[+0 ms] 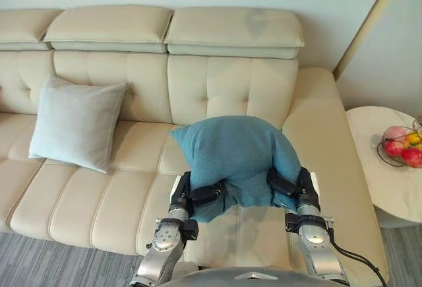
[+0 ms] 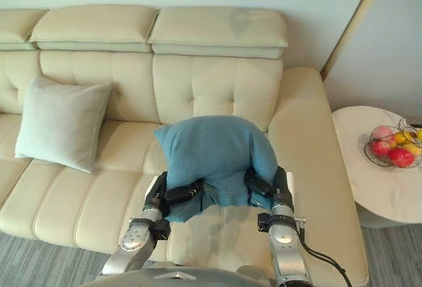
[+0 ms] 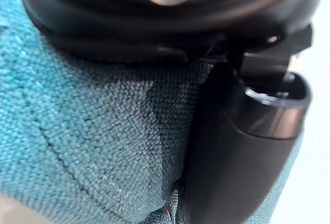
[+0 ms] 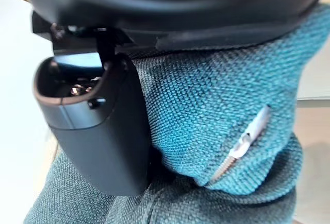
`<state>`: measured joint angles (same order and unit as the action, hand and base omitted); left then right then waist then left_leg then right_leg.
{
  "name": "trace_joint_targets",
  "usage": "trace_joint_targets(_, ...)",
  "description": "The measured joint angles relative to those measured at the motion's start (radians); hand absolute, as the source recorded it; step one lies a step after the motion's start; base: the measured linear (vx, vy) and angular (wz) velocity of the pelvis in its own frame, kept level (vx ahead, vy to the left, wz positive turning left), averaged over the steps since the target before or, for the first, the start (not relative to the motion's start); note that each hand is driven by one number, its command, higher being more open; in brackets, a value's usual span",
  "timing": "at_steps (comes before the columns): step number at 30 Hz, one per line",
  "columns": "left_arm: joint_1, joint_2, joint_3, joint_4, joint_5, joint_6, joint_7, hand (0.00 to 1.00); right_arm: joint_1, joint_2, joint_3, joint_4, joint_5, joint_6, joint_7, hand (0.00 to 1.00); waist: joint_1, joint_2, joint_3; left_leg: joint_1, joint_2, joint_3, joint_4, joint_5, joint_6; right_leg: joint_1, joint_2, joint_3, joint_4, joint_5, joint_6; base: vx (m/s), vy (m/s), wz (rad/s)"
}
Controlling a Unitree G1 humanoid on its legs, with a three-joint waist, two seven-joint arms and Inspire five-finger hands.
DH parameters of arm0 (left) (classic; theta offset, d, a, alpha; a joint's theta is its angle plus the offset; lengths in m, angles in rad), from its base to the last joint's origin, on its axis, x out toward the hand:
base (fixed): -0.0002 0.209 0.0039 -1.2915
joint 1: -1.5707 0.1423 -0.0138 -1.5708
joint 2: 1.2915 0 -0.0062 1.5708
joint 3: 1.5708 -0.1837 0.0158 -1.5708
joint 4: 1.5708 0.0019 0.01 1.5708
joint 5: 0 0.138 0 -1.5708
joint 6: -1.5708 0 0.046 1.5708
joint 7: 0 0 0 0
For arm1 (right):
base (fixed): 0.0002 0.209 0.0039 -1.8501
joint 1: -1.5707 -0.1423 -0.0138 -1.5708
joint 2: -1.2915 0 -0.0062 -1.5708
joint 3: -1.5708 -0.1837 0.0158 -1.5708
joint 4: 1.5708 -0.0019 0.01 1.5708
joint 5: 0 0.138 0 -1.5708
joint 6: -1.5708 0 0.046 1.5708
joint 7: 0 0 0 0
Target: Pick up cushions and gather them together orderly.
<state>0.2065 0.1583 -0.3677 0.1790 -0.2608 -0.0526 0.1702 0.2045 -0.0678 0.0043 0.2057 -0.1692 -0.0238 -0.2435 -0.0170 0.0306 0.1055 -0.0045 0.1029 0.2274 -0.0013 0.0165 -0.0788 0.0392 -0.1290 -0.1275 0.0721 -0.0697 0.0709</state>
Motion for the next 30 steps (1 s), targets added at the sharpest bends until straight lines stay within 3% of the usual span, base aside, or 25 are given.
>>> trace_joint_targets(5, -0.109, 0.001, -0.003, 0.000, 0.042, 0.000, 0.070, 0.00, -0.091, -0.016, 0.039, 0.000, -0.070, 0.001, -0.087, 0.00, -0.004, 0.004, 0.002, -0.084, -0.002, 0.018, -0.026, 0.034, 0.006, -0.104, 0.007, 0.025, -0.015, 0.035, -0.002, -0.08, 0.017, -0.21)
trace_joint_targets(9, -0.252, 0.004, 0.006, 0.000, 0.075, -0.005, 0.156, 0.00, -0.244, -0.023, 0.071, 0.000, -0.105, 0.006, -0.174, 0.00, 0.000, 0.011, 0.040, -0.152, -0.004, 0.017, -0.044, 0.075, 0.020, -0.172, 0.008, 0.028, -0.034, 0.079, -0.003, -0.14, 0.023, -0.02)
trace_joint_targets(13, -0.477, 0.023, 0.028, 0.000, 0.075, -0.012, 0.260, 0.00, -0.486, -0.059, 0.096, 0.004, -0.113, 0.018, -0.260, 0.00, 0.018, 0.010, 0.114, -0.259, 0.000, 0.010, -0.052, 0.127, 0.033, -0.271, 0.009, 0.026, -0.048, 0.123, 0.005, -0.17, 0.006, 0.01)
trace_joint_targets(14, -0.503, 0.027, 0.030, 0.000, 0.075, -0.012, 0.270, 1.00, -0.514, -0.064, 0.096, 0.004, -0.113, 0.021, -0.268, 0.00, 0.021, 0.010, 0.116, -0.277, 0.001, 0.009, -0.052, 0.134, 0.034, -0.290, 0.010, 0.025, -0.049, 0.128, 0.005, -0.21, 0.006, 0.03)
trace_joint_targets(15, -0.564, 0.035, 0.036, 0.000, 0.075, -0.012, 0.291, 1.00, -0.574, -0.074, 0.096, 0.004, -0.113, 0.026, -0.282, 0.00, 0.028, 0.010, 0.120, -0.319, 0.003, 0.007, -0.052, 0.148, 0.037, -0.329, 0.010, 0.024, -0.049, 0.140, 0.005, -0.15, 0.005, -0.01)
trace_joint_targets(16, -0.627, 0.037, 0.041, 0.000, 0.075, -0.012, 0.317, 1.00, -0.630, -0.087, 0.096, 0.004, -0.113, 0.029, -0.299, 1.00, 0.039, 0.009, 0.127, -0.353, 0.004, 0.007, -0.053, 0.159, 0.037, -0.363, 0.010, 0.023, -0.050, 0.150, 0.006, -0.14, 0.003, 0.00)
trace_joint_targets(21, -0.793, 0.039, 0.044, 0.017, 0.075, -0.017, 0.400, 1.00, -0.766, -0.093, 0.079, 0.005, -0.113, 0.044, -0.370, 1.00, 0.061, 0.010, 0.135, -0.437, 0.004, -0.006, -0.054, 0.184, 0.037, -0.450, 0.008, 0.012, -0.031, 0.156, 0.009, -0.05, -0.006, 0.06)
trace_joint_targets(23, -0.946, 0.045, 0.074, 0.116, 0.075, -0.035, 0.419, 1.00, -0.880, -0.097, 0.051, 0.061, -0.108, 0.045, -0.400, 1.00, 0.064, 0.011, 0.163, -0.480, 0.005, -0.021, -0.054, 0.202, 0.036, -0.494, 0.007, -0.002, -0.010, 0.156, 0.009, -0.02, -0.019, 0.11)
trace_joint_targets(24, -0.951, 0.046, 0.075, 0.118, 0.075, -0.035, 0.420, 1.00, -0.884, -0.097, 0.051, 0.063, -0.108, 0.045, -0.401, 1.00, 0.064, 0.011, 0.164, -0.481, 0.005, -0.021, -0.054, 0.203, 0.036, -0.496, 0.007, -0.002, -0.010, 0.156, 0.009, -0.03, -0.020, 0.06)
trace_joint_targets(25, -1.047, 0.056, 0.103, 0.183, 0.075, -0.036, 0.431, 1.00, -0.958, -0.095, 0.046, 0.110, -0.104, 0.045, -0.411, 1.00, 0.064, 0.011, 0.189, -0.506, 0.006, -0.022, -0.055, 0.213, 0.030, -0.529, 0.007, -0.002, 0.007, 0.156, 0.009, 0.00, 0.000, 0.00)
trace_joint_targets(28, -1.199, 0.087, 0.119, 0.308, 0.074, -0.036, 0.431, 1.00, -1.049, -0.074, 0.012, 0.203, -0.058, 0.044, -0.415, 1.00, 0.065, 0.011, 0.227, -0.555, 0.005, -0.024, -0.061, 0.236, 0.021, -0.588, 0.004, -0.006, 0.032, 0.156, 0.009, 0.01, 0.000, 0.03)
trace_joint_targets(30, -1.240, 0.090, 0.120, 0.360, 0.074, -0.035, 0.409, 1.00, -1.069, -0.064, 0.000, 0.236, -0.003, 0.044, -0.409, 1.00, 0.066, 0.014, 0.249, -0.580, 0.005, -0.026, -0.064, 0.248, 0.014, -0.619, 0.001, -0.013, 0.050, 0.155, 0.008, 0.03, 0.013, 0.07)
